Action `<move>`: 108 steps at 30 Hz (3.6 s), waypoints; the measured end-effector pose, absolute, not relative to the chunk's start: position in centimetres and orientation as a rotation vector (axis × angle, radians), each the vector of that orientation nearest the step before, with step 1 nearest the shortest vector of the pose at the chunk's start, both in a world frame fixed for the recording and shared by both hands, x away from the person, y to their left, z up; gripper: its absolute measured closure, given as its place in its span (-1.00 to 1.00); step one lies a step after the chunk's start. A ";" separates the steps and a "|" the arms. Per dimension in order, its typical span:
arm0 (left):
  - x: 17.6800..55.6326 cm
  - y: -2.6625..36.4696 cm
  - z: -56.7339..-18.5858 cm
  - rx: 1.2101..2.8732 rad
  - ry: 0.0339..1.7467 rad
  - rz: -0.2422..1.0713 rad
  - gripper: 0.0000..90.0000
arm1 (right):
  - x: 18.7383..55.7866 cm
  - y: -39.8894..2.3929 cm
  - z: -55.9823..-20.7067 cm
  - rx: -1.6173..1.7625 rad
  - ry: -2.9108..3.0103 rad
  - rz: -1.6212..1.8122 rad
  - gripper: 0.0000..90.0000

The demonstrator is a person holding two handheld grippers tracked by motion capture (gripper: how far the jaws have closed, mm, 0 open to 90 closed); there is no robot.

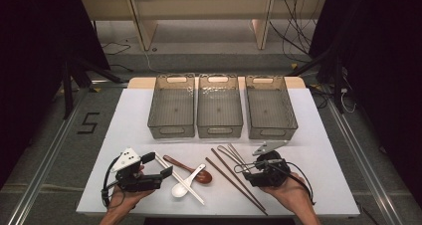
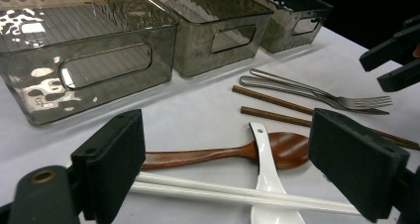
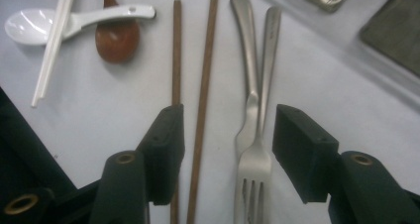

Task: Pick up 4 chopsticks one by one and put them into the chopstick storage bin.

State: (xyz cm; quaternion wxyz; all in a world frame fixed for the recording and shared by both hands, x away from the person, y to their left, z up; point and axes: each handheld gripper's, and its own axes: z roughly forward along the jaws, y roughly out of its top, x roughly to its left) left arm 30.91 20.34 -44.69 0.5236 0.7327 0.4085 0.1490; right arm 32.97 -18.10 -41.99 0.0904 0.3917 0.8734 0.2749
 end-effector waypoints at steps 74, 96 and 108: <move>31.1 20.5 -44.7 1.746 0.992 0.358 -0.68 | 36.6 -13.6 -39.7 1.087 2.737 0.706 0.91; 31.4 20.0 -44.6 1.739 1.018 0.332 -0.68 | 38.4 -10.3 -37.7 1.041 2.637 0.930 0.91; 34.0 17.0 -42.3 1.689 1.059 0.212 -0.62 | 37.8 -8.8 -37.9 0.999 2.640 0.972 0.91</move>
